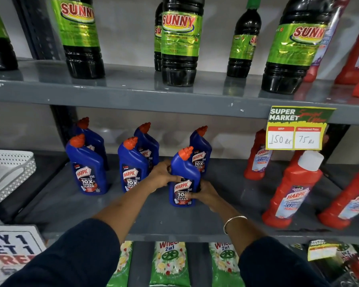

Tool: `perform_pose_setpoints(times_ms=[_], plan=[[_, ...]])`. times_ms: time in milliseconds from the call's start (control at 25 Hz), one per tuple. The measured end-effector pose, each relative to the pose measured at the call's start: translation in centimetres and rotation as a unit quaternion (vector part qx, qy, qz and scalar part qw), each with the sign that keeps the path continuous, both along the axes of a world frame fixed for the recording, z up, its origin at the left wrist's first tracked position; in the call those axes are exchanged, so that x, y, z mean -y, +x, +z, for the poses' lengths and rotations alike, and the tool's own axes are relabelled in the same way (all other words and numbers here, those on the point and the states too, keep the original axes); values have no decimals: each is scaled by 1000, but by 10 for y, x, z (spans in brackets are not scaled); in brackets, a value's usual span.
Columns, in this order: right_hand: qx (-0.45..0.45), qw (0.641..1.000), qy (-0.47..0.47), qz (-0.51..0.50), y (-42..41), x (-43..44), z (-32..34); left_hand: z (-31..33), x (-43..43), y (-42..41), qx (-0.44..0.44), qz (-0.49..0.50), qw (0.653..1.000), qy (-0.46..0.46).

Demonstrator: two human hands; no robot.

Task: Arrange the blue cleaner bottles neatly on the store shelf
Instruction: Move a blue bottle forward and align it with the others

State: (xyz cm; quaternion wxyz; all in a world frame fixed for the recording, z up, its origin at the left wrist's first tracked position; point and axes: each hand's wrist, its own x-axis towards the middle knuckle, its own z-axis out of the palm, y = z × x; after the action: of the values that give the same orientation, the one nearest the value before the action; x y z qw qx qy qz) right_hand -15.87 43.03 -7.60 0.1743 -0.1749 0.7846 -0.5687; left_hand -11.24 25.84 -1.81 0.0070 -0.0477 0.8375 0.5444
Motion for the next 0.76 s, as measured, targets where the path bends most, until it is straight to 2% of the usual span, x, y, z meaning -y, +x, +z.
perform_pose_setpoints(times_ms=[160, 360, 440, 480, 520, 600, 640, 680, 720, 760], plan=[[6, 1000, 16, -3, 18, -8, 1, 2, -5, 15, 26, -12, 999, -15], [13, 999, 36, 5, 33, -12, 10, 2, -9, 26, 19, -22, 999, -17], [26, 996, 81, 22, 33, -13, 14, -3, -7, 31, 19, -26, 999, -29], [34, 986, 163, 31, 33, -14, 18, -8, -4, 34, 22, -20, 999, -44], [57, 958, 276, 45, 33, -14, 22, -12, 2, 38, 27, -6, 997, -67], [138, 872, 456, 111, 39, -5, 34, -19, 22, 46, 53, 40, 990, -124], [170, 841, 492, 147, 44, 7, 39, -22, 34, 50, 75, 77, 985, -138], [185, 827, 502, 173, 48, 22, 41, -23, 47, 55, 91, 122, 979, -138], [187, 829, 492, 189, 53, 40, 40, -23, 58, 61, 99, 173, 970, -138], [171, 850, 461, 189, 59, 59, 38, -23, 69, 65, 98, 219, 958, -155]])
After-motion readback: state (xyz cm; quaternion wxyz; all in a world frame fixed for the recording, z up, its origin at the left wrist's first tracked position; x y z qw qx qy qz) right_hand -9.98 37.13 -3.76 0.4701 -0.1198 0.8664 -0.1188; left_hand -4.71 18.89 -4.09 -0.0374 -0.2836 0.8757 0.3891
